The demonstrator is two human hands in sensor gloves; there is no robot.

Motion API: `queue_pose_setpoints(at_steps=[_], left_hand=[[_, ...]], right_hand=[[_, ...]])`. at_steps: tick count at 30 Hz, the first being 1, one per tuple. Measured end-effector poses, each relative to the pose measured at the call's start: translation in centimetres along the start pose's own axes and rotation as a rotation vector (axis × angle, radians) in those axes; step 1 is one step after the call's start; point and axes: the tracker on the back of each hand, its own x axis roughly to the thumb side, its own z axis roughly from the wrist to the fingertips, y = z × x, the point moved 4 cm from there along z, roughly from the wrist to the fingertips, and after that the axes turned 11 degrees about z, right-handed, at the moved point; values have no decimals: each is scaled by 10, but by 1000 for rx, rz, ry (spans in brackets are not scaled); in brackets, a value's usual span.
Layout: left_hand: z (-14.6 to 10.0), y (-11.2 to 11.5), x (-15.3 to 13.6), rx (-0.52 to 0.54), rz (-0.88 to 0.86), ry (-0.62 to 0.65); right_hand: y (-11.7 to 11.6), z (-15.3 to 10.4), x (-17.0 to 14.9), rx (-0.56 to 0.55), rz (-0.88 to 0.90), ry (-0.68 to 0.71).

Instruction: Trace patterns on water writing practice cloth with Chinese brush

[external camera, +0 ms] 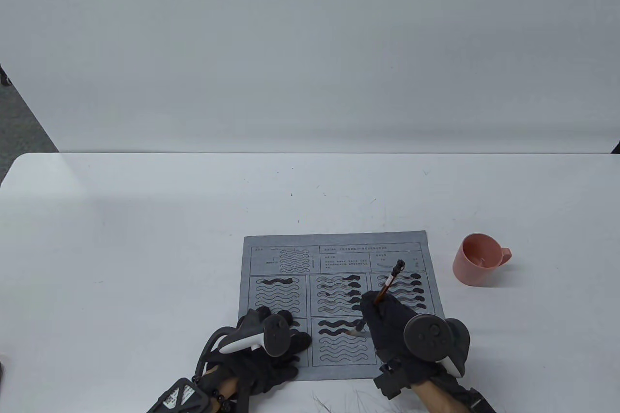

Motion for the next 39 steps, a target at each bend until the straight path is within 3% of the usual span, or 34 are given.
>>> queue_pose_setpoints(at_steps=[39], left_hand=[[0,0,0,0,0,0]], right_hand=[[7,1,-1,-31,-39,1]])
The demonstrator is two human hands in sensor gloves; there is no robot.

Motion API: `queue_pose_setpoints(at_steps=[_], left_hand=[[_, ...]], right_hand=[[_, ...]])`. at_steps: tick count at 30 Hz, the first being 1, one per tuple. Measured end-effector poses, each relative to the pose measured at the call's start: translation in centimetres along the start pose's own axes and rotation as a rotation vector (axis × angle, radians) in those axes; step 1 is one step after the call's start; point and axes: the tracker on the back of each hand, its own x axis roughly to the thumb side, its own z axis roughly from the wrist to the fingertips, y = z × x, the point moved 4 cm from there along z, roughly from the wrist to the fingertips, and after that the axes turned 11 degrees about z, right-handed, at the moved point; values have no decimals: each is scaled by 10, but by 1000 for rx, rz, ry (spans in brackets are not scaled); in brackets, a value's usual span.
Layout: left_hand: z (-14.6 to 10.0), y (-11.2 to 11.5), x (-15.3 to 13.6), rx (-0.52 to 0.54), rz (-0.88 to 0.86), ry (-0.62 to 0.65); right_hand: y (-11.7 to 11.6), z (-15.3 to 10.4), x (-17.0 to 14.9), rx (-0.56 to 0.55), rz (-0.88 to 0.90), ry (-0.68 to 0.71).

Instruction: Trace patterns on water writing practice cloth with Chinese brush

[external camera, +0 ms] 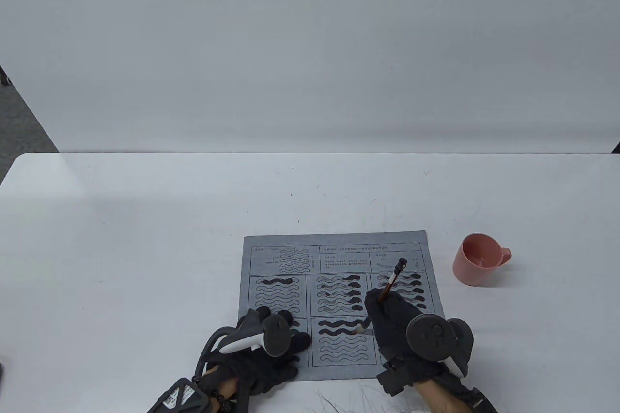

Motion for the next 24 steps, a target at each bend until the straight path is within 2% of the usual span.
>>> queue_pose_setpoints(at_steps=[24], left_hand=[[0,0,0,0,0,0]], right_hand=[[4,0,-2,-27,-17,-29]])
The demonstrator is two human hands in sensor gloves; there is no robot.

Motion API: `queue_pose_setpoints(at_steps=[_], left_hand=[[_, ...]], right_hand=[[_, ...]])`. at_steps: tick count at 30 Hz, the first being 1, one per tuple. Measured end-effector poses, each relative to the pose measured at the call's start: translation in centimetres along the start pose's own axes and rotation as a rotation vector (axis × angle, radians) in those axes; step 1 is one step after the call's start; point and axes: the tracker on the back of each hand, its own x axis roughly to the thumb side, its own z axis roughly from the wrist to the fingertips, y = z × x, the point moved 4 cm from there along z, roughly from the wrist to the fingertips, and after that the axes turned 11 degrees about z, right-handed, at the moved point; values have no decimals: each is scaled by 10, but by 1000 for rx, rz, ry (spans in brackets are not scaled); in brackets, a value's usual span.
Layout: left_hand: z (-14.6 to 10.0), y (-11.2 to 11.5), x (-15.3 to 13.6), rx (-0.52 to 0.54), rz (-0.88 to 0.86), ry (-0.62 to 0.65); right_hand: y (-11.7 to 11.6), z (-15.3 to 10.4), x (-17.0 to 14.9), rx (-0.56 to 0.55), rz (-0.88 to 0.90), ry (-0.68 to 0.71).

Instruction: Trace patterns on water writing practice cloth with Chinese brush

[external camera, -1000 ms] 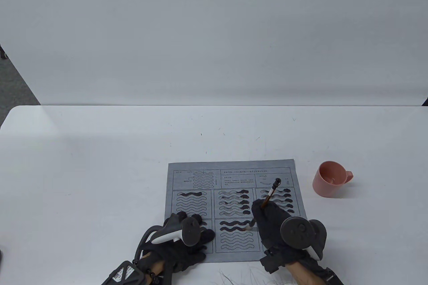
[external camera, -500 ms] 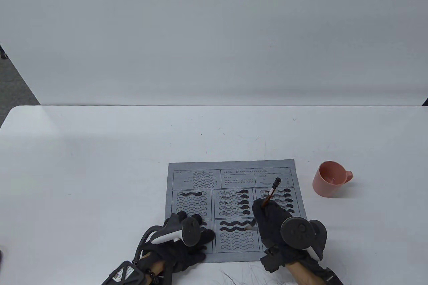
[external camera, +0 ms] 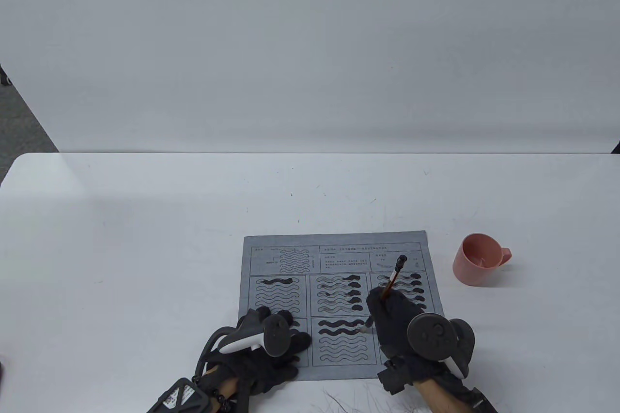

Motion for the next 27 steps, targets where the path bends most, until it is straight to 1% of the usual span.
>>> queue_pose_setpoints(at_steps=[27], left_hand=[[0,0,0,0,0,0]], right_hand=[[3,0,1,-21,-13,5]])
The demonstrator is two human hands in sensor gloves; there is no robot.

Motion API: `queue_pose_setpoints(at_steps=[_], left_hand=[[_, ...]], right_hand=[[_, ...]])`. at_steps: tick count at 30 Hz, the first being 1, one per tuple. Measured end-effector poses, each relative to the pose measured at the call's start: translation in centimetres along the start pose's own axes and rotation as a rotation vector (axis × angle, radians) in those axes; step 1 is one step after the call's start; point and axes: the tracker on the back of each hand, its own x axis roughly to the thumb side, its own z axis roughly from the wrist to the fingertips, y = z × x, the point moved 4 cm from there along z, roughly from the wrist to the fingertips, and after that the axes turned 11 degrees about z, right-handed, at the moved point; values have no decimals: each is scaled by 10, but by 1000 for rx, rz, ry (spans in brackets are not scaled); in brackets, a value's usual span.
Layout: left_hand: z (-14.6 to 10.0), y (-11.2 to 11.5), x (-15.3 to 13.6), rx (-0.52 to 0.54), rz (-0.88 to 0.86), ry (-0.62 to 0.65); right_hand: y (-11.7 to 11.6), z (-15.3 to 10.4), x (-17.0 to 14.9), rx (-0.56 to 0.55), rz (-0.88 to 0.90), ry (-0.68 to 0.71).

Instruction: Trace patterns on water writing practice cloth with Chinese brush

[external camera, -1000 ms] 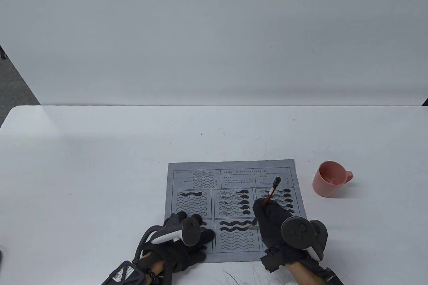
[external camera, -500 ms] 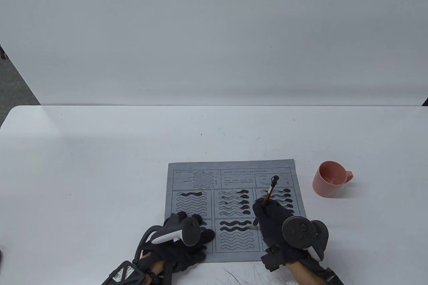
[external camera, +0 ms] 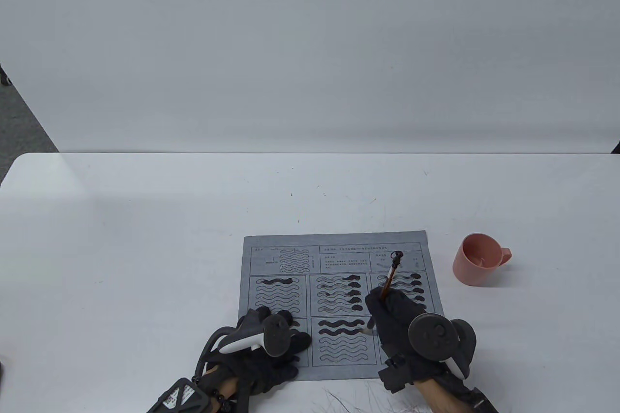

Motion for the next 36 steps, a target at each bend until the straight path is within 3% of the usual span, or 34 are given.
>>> queue_pose_setpoints(at_steps=[36], left_hand=[[0,0,0,0,0,0]], right_hand=[[-3,0,1,6,39,14]])
